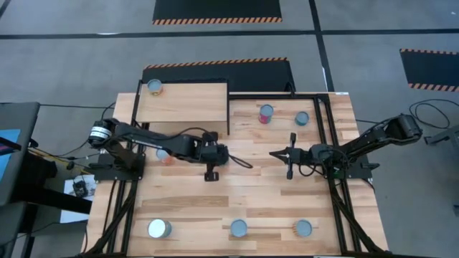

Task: Pick and place cans onto a shelf
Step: Put the canned cherries on the shelf

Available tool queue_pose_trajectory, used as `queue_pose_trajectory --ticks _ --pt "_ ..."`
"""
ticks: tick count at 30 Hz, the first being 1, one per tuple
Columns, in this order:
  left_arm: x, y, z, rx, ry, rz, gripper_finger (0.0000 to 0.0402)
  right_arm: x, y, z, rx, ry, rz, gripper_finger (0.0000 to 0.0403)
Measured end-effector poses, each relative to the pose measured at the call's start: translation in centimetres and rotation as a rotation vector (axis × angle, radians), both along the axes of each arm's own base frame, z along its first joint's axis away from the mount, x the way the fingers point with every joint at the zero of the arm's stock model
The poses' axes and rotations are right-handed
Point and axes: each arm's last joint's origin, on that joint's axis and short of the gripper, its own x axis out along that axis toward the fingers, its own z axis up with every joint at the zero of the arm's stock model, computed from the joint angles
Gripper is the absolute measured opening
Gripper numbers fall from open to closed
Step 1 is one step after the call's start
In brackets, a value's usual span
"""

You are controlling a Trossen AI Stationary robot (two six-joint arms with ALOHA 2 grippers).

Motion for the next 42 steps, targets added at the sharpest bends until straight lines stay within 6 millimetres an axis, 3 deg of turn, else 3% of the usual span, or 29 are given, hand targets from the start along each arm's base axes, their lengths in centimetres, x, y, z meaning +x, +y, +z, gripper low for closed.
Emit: queue_pose_trajectory --ticks 5,9,15,24,27,34,42 --pt "0.0 0.8 6.5 -0.037 -0.032 0.087 0.0 0.0 0.0 0.0 0.0 0.003 0.0 0.0012" --pt "-1.5 2.6 11.4 -0.045 -0.034 0.219 0.0 0.0 0.0 0.0 0.0 0.003 0.0 0.0016" --pt "-5.0 7.9 15.3 0.035 0.031 0.524 0.0 0.0 0.0 0.0 0.0 0.003 0.001 0.0014" --pt "-9.2 19.3 15.3 -0.006 0.069 0.796 0.0 0.0 0.0 0.0 0.008 0.002 0.001 0.0015" --pt "-10.7 22.2 15.4 -0.023 0.028 0.88 0.0 0.0 0.0 0.0 0.008 0.002 0.001 0.0014" --pt "-12.4 25.2 14.5 -0.019 0.013 0.961 0.0 0.0 0.0 -0.1 0.007 0.008 0.001 0.0016" --pt "-12.8 26.7 13.1 -0.061 -0.008 0.997 0.0 0.0 0.0 -0.2 0.009 0.015 0.001 0.0015"
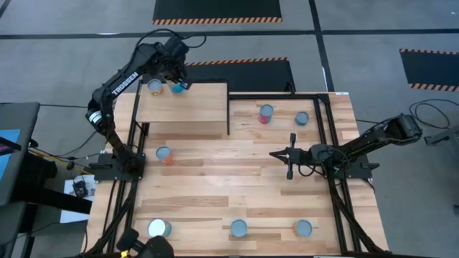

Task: Pick and place cans onto a shelf
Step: Put the canned cherries on the shelf

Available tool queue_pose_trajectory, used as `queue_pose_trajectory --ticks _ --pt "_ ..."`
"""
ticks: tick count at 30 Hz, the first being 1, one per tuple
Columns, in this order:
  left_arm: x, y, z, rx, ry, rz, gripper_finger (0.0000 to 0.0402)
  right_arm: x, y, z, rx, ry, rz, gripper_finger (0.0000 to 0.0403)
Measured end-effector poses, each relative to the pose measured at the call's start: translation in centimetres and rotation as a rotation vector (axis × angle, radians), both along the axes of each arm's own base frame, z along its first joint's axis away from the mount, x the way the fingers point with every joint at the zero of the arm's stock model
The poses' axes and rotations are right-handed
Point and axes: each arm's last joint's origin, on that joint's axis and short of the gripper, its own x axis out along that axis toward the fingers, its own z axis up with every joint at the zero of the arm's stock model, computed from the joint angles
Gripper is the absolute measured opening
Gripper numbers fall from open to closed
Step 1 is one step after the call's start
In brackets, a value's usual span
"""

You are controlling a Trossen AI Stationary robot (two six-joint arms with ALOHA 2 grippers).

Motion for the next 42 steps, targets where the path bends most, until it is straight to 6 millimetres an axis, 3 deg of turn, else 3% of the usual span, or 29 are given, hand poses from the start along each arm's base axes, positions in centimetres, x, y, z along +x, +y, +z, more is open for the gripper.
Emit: queue_pose_trajectory --ticks 11,42 --pt "-0.84 0.96 -0.7 -0.004 0.012 0.045 0.0 0.0 0.0 -0.01 0.008 0.0 -0.001 0.0014" --pt "-0.99 0.92 -0.77 -0.02 0.023 0.031 0.0 0.0 0.0 -0.01 0.008 0.0 -0.001 0.0014"
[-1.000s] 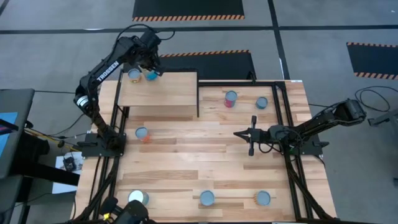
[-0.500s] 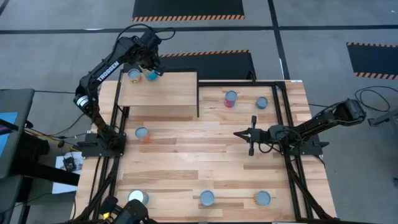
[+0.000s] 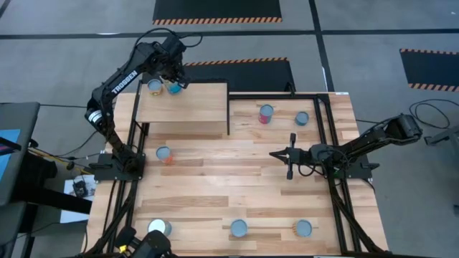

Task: Pick and place cans onto a shelf
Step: Put the canned cherries on the shelf

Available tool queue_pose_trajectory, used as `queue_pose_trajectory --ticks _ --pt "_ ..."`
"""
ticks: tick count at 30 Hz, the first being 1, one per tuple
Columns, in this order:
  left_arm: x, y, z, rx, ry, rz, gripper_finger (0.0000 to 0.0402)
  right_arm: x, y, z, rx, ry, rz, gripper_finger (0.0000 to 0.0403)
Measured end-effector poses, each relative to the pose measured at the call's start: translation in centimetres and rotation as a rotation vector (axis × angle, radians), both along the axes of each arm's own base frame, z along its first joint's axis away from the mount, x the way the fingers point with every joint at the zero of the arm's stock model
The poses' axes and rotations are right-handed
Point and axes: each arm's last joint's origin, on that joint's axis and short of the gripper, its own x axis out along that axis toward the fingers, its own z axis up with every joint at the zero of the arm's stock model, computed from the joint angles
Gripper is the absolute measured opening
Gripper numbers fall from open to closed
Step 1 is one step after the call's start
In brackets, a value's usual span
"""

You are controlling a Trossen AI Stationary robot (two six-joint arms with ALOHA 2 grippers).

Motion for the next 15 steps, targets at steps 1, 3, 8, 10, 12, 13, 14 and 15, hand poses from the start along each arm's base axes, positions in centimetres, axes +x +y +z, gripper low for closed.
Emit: queue_pose_trajectory --ticks 1,3,8,10,12,13,14,15 --pt "0.0 0.0 0.0 0.0 0.003 -0.005 0.0 0.0 0.0 0.0 0.0 0.0 0.0 0.0014" --pt "0.0 0.0 0.0 0.0 0.007 -0.014 0.0 0.0 0.0 0.0 0.0 0.0 0.0 0.0014" --pt "-0.01 -0.01 0.0 0.0 0.009 -0.018 0.0 0.0 0.0 0.0 0.0 0.0 0.0 0.0016" --pt "-0.01 -0.01 -0.01 0.0 0.01 -0.018 0.0 0.0 0.0 0.0 0.0 0.0 0.0 0.0015" --pt "-0.01 -0.01 0.0 0.0 0.013 -0.024 0.0 0.0 0.0 0.0 0.0 0.0 0.0 0.0014" --pt "-0.01 -0.01 0.0 0.0 0.014 -0.027 0.0 0.0 0.0 0.0 0.0 0.0 0.0 0.0014" --pt "-0.01 -0.01 0.0 0.0 0.015 -0.027 0.0 0.0 0.0 0.0 0.0 0.0 0.0 0.0014" --pt "-0.01 -0.01 0.0 0.0 0.015 -0.028 0.0 0.0 0.0 0.0 0.0 0.0 0.0 0.0015"
